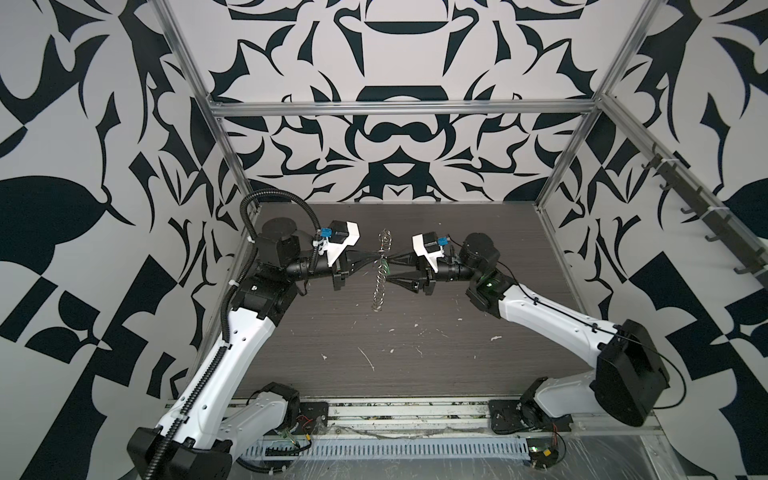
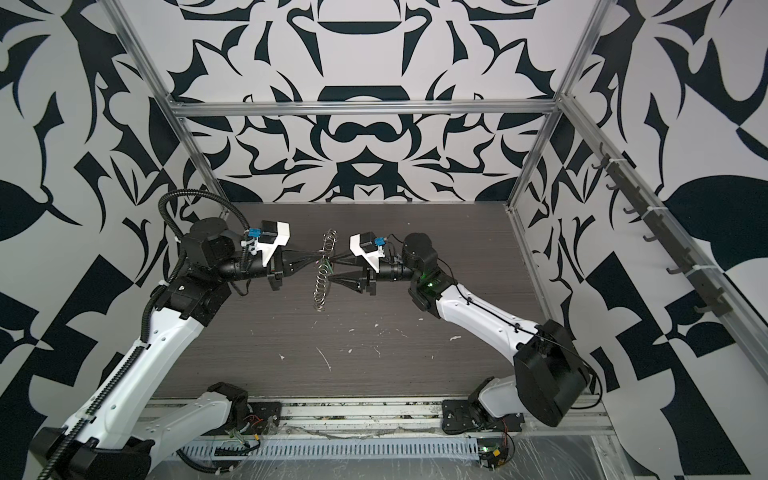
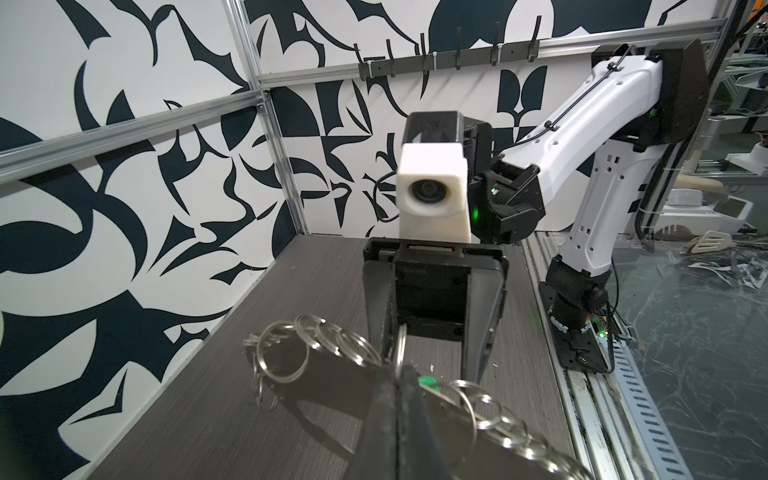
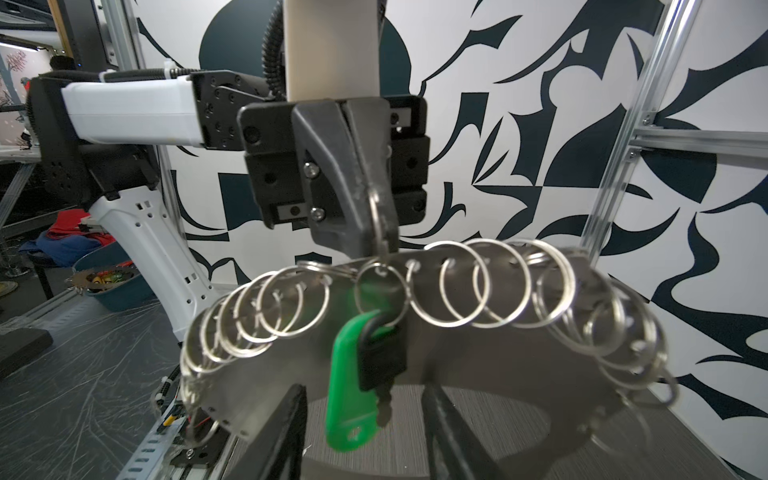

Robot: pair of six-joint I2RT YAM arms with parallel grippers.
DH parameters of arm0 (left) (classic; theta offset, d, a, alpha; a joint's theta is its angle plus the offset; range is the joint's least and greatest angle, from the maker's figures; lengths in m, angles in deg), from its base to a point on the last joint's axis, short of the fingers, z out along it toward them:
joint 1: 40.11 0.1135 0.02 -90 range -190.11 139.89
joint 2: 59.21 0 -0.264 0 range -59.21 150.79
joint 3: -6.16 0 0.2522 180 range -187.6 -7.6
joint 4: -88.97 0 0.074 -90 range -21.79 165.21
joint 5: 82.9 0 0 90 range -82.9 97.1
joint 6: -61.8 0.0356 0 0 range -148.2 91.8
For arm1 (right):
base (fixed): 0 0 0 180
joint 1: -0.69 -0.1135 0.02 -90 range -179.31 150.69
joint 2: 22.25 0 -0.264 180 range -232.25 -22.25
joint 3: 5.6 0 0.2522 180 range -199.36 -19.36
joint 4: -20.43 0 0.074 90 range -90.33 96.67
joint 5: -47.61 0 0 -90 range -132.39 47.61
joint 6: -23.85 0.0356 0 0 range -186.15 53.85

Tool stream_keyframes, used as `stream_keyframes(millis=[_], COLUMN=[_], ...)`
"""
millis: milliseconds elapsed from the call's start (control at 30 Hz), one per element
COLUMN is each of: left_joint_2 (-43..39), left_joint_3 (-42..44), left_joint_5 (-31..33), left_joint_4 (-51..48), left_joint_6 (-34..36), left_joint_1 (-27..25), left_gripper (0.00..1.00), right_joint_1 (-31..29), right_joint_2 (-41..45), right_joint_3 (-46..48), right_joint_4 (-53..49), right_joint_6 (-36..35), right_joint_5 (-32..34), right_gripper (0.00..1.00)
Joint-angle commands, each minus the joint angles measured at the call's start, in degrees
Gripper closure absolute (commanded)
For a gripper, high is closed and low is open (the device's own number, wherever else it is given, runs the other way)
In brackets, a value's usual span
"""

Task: Remove the keys from the keyring

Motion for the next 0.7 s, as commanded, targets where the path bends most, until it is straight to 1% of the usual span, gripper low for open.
stream_keyframes(millis=[0, 67, 100, 133, 200, 300, 333, 500, 667], left_joint_2=[-1.81, -2.08, -2.18, -2.25, -2.53, -3.42, -3.7, -5.46, -6.87], left_joint_3=[0.45, 0.82, 0.95, 1.18, 1.67, 2.6, 2.99, 6.28, 10.18], left_joint_5=[-0.25, -0.17, -0.25, -0.19, 0.22, 1.9, 3.01, 6.03, 7.49], left_joint_4=[1.33, 1.55, 1.68, 1.76, 1.77, 2.12, 2.27, 5.99, 10.25], left_joint_6=[0.05, 0.05, -0.04, -0.04, 0.33, 1.58, 2.26, 4.25, 7.05], left_joint_1=[0.25, 0.29, 0.23, 0.25, 0.26, 0.29, 0.29, 0.05, -0.11], left_gripper=[1.0, 1.0, 1.0, 1.0, 1.0, 1.0, 1.0, 1.0, 1.0], right_joint_1=[-0.01, -0.02, -0.01, -0.01, -0.01, -0.01, -0.01, -0.05, -0.03], right_joint_2=[0.34, 0.36, 0.38, 0.22, 0.43, 1.83, 2.4, 5.49, 7.59], right_joint_3=[-3.25, -3.5, -3.65, -3.84, -3.89, -3.43, -3.46, -3.87, -4.28], right_joint_4=[1.45, 1.48, 1.55, 1.53, 1.28, -1.26, -2.94, -15.07, -24.13], right_joint_6=[-1.42, -1.74, -1.74, -1.72, -1.64, -3.6, -4.7, -12.53, -18.98], right_joint_5=[0.67, 1.09, 1.06, 0.94, 1.17, 2.03, 2.27, 5.23, 9.59], right_gripper=[0.54, 0.56, 0.58, 0.63, 0.79, 0.98, 1.0, 1.0, 1.0])
